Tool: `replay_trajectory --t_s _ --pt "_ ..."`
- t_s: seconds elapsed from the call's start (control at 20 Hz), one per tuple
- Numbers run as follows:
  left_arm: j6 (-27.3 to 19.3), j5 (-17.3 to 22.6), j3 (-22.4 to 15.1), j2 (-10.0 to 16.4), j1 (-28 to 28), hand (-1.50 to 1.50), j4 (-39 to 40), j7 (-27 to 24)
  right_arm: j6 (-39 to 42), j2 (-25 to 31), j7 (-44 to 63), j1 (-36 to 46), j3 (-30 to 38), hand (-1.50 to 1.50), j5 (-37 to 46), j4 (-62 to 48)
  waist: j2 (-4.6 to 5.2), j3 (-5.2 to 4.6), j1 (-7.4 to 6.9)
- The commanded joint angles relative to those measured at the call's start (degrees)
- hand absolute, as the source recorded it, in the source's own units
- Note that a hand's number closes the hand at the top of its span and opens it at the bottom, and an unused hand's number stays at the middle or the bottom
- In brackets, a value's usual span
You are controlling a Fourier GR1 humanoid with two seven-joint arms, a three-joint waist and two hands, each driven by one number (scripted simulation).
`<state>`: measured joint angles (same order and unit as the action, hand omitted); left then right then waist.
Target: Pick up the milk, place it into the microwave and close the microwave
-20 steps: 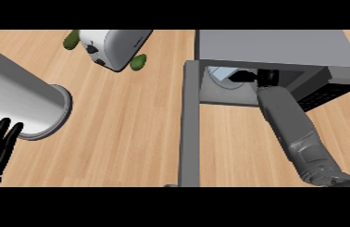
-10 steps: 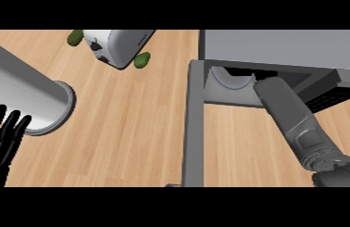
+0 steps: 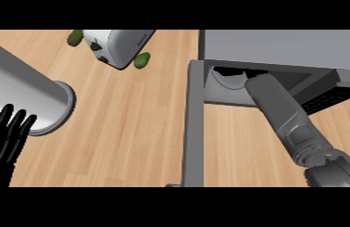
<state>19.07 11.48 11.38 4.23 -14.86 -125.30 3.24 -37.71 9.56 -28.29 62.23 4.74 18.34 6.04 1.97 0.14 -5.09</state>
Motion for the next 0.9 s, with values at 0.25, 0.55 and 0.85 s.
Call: replay_trajectory --t_s 0.25,0.55,0.85 --pt "0.4 -2.5 -1.0 -1.0 -3.2 -1.50 -2.1 -0.9 -2.1 1.0 -0.8 -0.4 2.5 -1.50 -1.6 -0.2 -0.20 0.00 0.21" --pt "0.8 -1.0 -1.7 -0.7 -3.4 -1.50 -4.6 1.8 -1.3 4.1 -4.6 -1.7 4.9 -1.50 -3.5 1.9 -0.46 0.02 1.12" --pt "0.8 -2.6 -3.0 -2.0 -4.6 -1.50 -4.4 1.0 -1.8 6.4 -5.6 -1.0 6.0 -1.50 -3.9 2.6 -0.59 -0.01 1.53"
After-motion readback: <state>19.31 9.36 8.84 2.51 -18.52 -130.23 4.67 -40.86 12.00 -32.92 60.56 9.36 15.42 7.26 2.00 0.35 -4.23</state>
